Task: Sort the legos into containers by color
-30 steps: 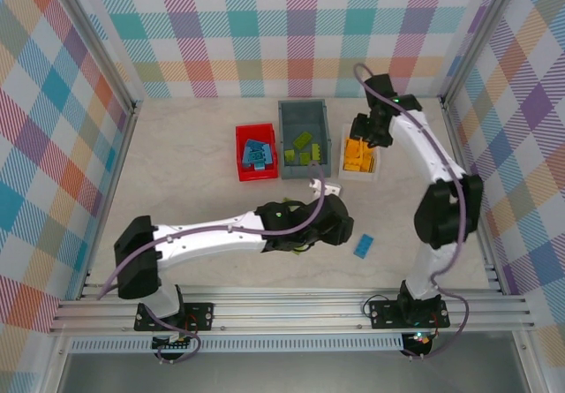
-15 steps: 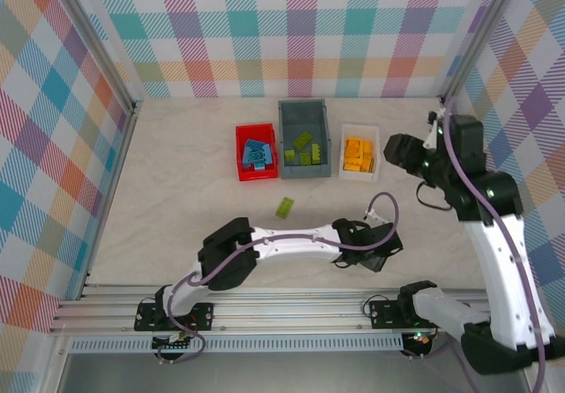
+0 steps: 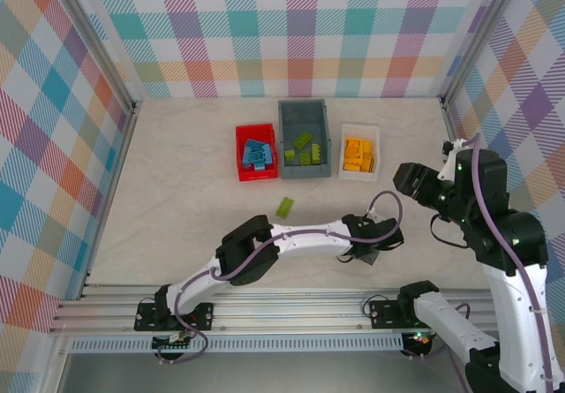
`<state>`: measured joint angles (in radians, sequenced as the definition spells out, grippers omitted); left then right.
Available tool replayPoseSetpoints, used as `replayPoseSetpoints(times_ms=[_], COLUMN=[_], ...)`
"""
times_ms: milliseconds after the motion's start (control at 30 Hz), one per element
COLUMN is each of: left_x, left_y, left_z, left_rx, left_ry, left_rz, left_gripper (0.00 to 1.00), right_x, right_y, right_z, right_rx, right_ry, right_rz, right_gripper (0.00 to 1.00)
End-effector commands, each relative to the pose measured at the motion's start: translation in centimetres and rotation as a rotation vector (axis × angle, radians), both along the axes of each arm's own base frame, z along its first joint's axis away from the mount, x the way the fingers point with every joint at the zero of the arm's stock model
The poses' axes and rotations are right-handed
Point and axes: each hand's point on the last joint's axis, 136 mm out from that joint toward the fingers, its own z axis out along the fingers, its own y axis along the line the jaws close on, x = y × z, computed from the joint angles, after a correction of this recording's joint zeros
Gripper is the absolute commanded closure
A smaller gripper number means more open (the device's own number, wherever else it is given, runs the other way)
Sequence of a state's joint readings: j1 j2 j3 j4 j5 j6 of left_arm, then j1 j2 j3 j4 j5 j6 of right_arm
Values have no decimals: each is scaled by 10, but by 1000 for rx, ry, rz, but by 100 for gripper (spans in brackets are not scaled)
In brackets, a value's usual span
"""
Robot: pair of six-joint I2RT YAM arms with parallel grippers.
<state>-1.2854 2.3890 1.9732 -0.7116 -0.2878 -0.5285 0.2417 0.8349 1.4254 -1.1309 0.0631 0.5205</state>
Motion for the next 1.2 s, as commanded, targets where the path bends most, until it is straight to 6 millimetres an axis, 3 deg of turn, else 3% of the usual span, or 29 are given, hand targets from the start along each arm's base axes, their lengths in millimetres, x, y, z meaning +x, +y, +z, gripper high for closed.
replayPoseSetpoints(times_ms=[0,133,300,367,500,600,700,833,900,1000,1167], left_x=[12,33,73,93,139,177,218,271,288,303,313], left_y=[8,48,140,179,247,281,305,331,341,347,349], left_z=[38,87,139,146,157,162,159,148,142,138,137], left_rx=[-28,-125,-198,-200,-211,-207,-204,-194,-207,-225,-241], left_ry=[-62,-83,-104,-106,-107,-135,-144,-142,-132,-132,-116], left_rz=[29,140,314,381,494,552,603,686,718,729,718], left_gripper=[64,65,64,64,64,64,64,64,65,65,66], right_x=[-1,4,15,18,23,26,37,53,57,62,69], right_y=[9,30,72,95,164,205,236,265,276,285,280], right_z=[-6,-4,-1,-5,-15,-22,-31,-39,-44,-54,-65], right_rx=[25,57,97,55,-2,-3,18,58,54,61,36], right_ry=[29,8,-38,-41,-75,-109,-139,-163,-172,-167,-154], right_rz=[41,157,352,420,573,650,685,703,711,712,668], right_gripper=[34,36,37,37,38,37,37,37,37,37,37])
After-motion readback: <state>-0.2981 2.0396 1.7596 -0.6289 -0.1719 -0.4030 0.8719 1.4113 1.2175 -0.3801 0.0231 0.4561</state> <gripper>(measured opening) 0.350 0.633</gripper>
